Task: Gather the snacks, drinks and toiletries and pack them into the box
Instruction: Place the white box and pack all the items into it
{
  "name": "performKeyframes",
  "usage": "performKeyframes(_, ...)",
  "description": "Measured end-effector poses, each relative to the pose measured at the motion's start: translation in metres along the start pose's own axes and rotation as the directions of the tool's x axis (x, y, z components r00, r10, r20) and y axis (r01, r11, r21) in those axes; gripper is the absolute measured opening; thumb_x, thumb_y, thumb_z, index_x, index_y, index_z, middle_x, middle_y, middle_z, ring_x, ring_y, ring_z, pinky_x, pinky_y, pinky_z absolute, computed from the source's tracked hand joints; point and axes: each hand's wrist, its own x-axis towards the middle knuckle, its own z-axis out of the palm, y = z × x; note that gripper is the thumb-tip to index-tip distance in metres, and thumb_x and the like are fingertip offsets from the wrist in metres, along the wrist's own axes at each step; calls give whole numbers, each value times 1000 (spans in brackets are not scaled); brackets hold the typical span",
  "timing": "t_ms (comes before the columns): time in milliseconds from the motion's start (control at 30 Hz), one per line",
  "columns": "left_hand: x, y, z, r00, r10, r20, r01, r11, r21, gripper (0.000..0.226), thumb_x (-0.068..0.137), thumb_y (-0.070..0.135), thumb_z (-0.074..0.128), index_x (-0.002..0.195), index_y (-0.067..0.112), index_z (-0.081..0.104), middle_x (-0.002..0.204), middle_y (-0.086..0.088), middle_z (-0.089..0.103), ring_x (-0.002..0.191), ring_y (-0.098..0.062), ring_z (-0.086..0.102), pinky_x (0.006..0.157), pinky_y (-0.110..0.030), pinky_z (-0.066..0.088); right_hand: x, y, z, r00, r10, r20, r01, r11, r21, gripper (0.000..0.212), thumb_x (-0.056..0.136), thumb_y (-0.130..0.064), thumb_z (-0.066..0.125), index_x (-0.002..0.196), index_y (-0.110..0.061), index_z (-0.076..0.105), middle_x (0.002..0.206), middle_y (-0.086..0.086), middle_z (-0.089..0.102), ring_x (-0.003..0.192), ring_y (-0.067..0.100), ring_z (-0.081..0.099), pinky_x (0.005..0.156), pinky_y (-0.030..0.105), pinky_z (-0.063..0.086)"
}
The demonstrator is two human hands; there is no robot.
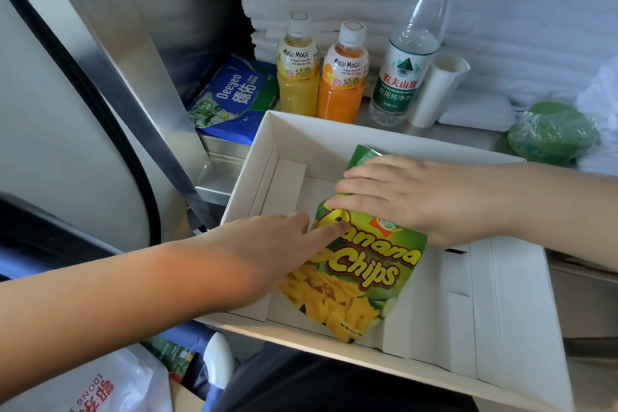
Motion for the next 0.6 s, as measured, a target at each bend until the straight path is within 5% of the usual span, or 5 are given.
performKeyframes(200,-6,9,-14,978,-38,206,50,997,-55,91,93,16,50,135,44,-26,124,1,40,95,-16,52,86,-35,44,19,4,0,989,-108,-102,92,985,-147,106,44,-12,74,142,-13,34,136,10,50,125,28,47,106,40,27)
performKeyframes(300,-4,19,-18,941,-40,336,84,990,-117,70,98,24,38,146,33,-12,134,-2,38,100,-19,49,79,-25,33,29,10,9,972,-160,-170,133,979,-155,107,31,-15,72,132,-13,38,119,7,60,108,28,58,93,40,43)
performKeyframes(400,-1,26,-18,941,-28,338,65,993,-101,54,99,34,18,148,12,16,139,-10,41,114,-24,49,83,-27,34,39,12,15,972,-167,-166,148,982,-118,102,34,-15,68,131,-13,36,116,9,59,105,30,57,89,42,48)
performKeyframes(500,-6,26,-20,889,-59,454,69,998,-5,73,98,21,38,148,24,-15,138,-8,36,108,-25,50,84,-29,37,47,10,16,973,-173,-151,155,980,-124,85,48,-12,58,131,-11,37,120,12,56,108,32,54,90,45,45)
performKeyframes(600,-7,18,-16,915,-56,399,-44,971,236,72,98,19,41,146,29,-12,132,-7,43,110,-26,48,88,-38,40,56,5,20,968,-185,-172,155,973,-174,68,66,-10,54,132,-12,40,125,10,54,114,31,51,95,41,41)
